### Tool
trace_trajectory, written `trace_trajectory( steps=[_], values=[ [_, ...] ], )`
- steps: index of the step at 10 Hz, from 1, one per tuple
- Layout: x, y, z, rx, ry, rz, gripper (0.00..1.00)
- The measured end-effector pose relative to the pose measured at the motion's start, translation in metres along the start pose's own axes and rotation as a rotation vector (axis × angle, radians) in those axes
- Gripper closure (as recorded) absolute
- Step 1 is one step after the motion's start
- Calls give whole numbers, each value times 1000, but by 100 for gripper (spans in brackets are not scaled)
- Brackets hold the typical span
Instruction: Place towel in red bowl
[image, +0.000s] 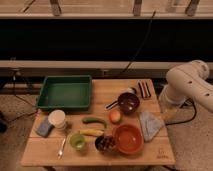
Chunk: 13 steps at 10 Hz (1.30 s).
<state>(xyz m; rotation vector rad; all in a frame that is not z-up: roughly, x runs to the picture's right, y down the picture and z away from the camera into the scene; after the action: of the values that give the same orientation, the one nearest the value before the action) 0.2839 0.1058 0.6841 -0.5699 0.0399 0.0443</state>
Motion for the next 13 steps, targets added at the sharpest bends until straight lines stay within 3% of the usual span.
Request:
trace_trajectory(
  steps=[3,8,10,13],
  values=[
    [6,-14,10,-12,4,-29,35],
    [2,-42,74,-50,-15,-82,35],
    [1,-41,100,-98,-18,-79,35],
    [1,-17,121,-169,-26,-81,35]
  ],
)
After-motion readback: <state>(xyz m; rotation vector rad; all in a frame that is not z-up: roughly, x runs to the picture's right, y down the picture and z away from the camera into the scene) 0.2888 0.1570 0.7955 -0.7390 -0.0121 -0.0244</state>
